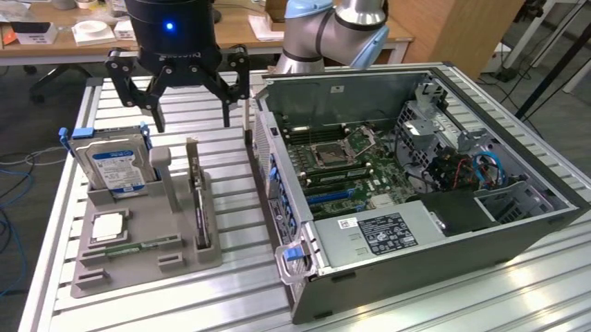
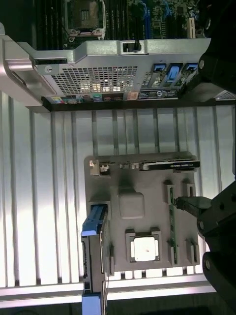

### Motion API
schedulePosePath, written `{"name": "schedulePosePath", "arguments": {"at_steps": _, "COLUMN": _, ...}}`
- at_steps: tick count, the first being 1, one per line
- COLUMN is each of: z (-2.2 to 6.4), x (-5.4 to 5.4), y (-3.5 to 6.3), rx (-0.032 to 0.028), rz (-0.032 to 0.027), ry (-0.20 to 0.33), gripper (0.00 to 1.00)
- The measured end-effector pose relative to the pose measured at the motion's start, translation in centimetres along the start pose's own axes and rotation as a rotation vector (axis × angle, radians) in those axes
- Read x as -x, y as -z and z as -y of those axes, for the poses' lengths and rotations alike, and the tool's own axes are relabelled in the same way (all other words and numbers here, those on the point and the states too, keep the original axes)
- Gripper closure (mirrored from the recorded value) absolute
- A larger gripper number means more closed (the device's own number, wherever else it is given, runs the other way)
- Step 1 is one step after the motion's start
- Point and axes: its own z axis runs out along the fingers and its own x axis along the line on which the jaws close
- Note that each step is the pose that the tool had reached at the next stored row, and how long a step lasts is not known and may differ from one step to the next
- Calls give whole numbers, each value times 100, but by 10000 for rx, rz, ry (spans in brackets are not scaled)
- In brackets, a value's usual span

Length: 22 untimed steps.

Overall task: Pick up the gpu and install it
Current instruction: 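Pick up the gpu and move the gpu toward the slot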

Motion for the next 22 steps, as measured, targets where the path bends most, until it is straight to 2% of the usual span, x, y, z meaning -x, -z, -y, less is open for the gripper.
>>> {"name": "schedulePosePath", "arguments": {"at_steps": 10, "z": 4, "x": -1, "y": -58, "rx": 3, "rz": 12, "ry": 0, "gripper": 15}}
{"name": "schedulePosePath", "arguments": {"at_steps": 12, "z": 52, "x": 0, "y": -182, "rx": 1, "rz": 11, "ry": 1, "gripper": 15}}
{"name": "schedulePosePath", "arguments": {"at_steps": 18, "z": 53, "x": -1, "y": -207, "rx": 2, "rz": 11, "ry": 2, "gripper": 15}}
{"name": "schedulePosePath", "arguments": {"at_steps": 19, "z": 55, "x": -2, "y": -254, "rx": 1, "rz": 11, "ry": 1, "gripper": 15}}
{"name": "schedulePosePath", "arguments": {"at_steps": 22, "z": 56, "x": -2, "y": -275, "rx": 1, "rz": 11, "ry": 1, "gripper": 15}}
